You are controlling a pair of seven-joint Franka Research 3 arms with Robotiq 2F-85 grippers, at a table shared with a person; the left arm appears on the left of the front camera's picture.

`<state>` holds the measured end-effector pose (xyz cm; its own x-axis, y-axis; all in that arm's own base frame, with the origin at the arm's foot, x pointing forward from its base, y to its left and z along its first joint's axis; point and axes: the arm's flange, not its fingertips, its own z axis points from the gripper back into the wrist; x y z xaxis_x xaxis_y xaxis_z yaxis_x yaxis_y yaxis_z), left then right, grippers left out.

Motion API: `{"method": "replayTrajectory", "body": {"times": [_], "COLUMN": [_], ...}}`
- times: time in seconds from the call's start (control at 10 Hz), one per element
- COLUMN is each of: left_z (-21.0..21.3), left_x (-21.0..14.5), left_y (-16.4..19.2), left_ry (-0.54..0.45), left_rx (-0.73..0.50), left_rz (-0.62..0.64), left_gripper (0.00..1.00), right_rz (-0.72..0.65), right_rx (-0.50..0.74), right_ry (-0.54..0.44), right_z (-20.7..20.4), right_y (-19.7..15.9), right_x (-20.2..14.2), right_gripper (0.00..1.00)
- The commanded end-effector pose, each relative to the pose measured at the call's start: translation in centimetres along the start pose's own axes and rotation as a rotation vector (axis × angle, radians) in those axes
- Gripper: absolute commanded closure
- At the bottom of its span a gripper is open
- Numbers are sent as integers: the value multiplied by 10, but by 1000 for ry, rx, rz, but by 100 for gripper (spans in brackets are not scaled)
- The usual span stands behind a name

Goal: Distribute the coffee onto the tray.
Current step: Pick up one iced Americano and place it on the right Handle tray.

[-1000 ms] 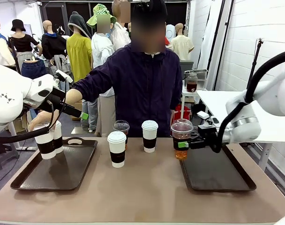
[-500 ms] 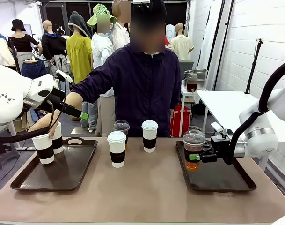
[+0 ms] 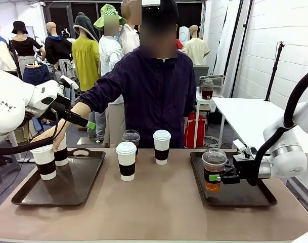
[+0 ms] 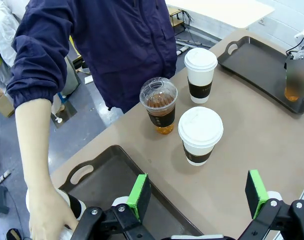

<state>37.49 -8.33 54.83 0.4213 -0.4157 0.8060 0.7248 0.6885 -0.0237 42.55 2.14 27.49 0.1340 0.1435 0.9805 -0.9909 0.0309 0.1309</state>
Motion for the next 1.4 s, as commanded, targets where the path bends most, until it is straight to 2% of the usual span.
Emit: {"method": "replayTrajectory", "body": {"times": [0.0,0.3,0.9,1.0,1.3], "left_z": [0,0,0,0,0], "left_x": [-1,-1,-1,-1,-1], "left_y": [1,1,1,1,1], "left_ry": [-1,-1,-1,-1,-1], "left_rx": [-7,-7,-7,-7,-7], "left_rz": [5,5,5,5,5], "left_gripper": [0,0,0,0,0], "right_rz": [43,51,17,-1,-36], "right_rx": [-8,-15,-29,-29,-32], "right_ry": [24,-21,-25,-19,-24], "right_z": [11,19,18,18,18], "right_y": [2,-3,-9,-9,-7], "right_x": [-11,-23,-37,-38,-39], "right_gripper": [18,18,18,1,0]}}
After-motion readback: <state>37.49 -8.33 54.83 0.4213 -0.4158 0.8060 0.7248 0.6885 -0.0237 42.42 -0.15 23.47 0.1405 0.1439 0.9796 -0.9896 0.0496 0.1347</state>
